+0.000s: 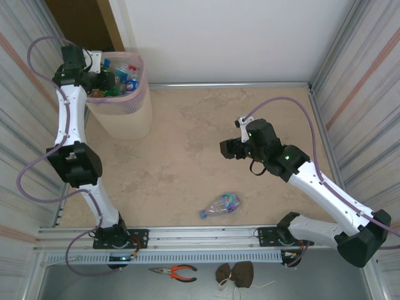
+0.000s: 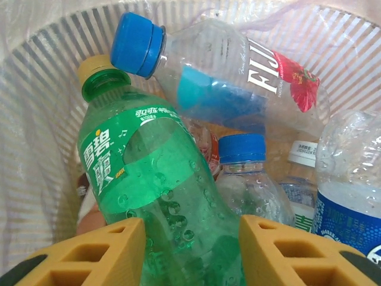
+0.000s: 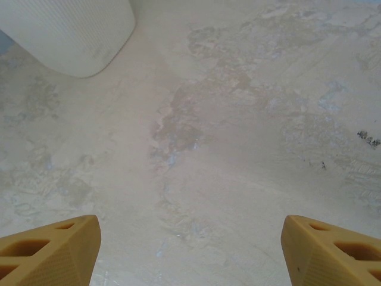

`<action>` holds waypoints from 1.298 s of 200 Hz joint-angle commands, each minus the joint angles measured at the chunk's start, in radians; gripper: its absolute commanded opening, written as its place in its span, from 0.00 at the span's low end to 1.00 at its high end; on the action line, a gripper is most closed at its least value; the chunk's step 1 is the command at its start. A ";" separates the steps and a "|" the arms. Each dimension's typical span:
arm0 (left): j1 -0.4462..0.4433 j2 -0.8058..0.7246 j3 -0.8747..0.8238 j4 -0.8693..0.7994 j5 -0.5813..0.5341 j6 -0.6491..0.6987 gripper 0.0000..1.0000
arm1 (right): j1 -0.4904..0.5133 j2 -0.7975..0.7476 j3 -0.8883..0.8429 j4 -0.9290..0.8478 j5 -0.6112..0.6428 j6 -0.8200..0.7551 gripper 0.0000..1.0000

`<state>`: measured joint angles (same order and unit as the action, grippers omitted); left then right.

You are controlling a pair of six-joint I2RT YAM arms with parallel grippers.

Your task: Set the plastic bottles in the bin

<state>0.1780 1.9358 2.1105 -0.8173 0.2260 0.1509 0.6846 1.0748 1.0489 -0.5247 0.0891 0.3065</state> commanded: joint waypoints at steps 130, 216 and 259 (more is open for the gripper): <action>-0.042 -0.317 -0.125 -0.061 0.226 -0.090 0.52 | -0.007 -0.148 0.006 -0.098 0.022 0.086 0.78; -0.418 -0.593 -0.517 0.049 0.108 -0.082 0.54 | -0.009 -0.223 -0.044 -0.182 0.048 0.177 0.78; -0.696 -0.678 -0.776 0.188 -0.014 -0.158 0.58 | -0.009 -0.260 -0.053 -0.216 0.069 0.199 0.78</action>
<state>-0.4107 1.3029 1.4445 -0.7322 0.3107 0.0456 0.6800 0.8436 1.0073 -0.7055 0.1257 0.4671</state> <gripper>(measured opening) 0.565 0.784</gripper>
